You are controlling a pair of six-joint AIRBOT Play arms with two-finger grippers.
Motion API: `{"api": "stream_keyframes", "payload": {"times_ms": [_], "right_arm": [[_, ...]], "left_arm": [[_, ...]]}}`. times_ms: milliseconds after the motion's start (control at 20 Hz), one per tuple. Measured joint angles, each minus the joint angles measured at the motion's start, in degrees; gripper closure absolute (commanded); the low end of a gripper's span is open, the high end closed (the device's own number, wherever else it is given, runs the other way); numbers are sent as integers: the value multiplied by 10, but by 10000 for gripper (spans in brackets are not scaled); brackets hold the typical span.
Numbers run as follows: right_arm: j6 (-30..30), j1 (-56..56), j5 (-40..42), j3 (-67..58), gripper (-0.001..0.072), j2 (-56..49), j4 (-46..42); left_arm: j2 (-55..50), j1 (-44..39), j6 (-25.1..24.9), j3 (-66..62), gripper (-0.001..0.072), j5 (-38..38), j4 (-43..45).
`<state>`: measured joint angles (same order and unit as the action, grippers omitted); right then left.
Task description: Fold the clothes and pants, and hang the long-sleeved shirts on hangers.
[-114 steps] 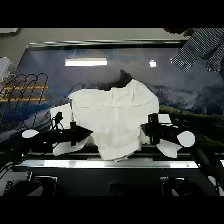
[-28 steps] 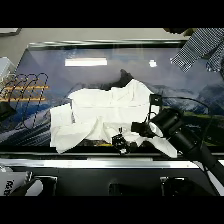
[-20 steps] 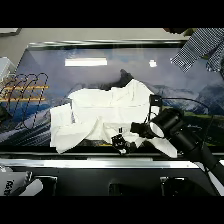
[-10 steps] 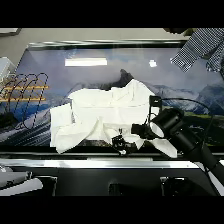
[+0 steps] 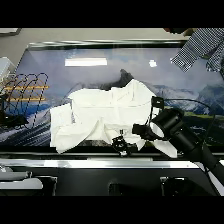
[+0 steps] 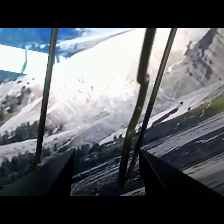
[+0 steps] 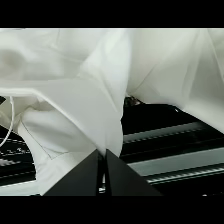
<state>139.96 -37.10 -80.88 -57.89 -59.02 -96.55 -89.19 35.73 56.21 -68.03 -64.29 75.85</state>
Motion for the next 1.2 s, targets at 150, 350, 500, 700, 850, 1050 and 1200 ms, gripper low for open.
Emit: {"api": "stream_keyframes", "payload": {"times_ms": [150,350,500,700,850,1050,1200], "right_arm": [[2,0,-2,0,685,0,0],[5,0,-2,0,685,0,0],[5,0,-2,0,685,0,0],[5,0,-2,0,685,0,0],[5,0,-2,0,685,0,0],[5,0,-2,0,685,0,-1],[7,0,-2,0,685,0,-1]], "left_arm": [[-13,-12,-6,0,271,4,-5],[-24,-29,-14,0,272,7,-8],[-32,-37,-21,0,272,7,-7],[-41,-40,-23,-1,432,9,-3],[-46,-41,-24,-1,597,9,-3],[-48,-41,-26,-3,688,9,-2],[-49,-42,-24,-16,689,6,2]]}}
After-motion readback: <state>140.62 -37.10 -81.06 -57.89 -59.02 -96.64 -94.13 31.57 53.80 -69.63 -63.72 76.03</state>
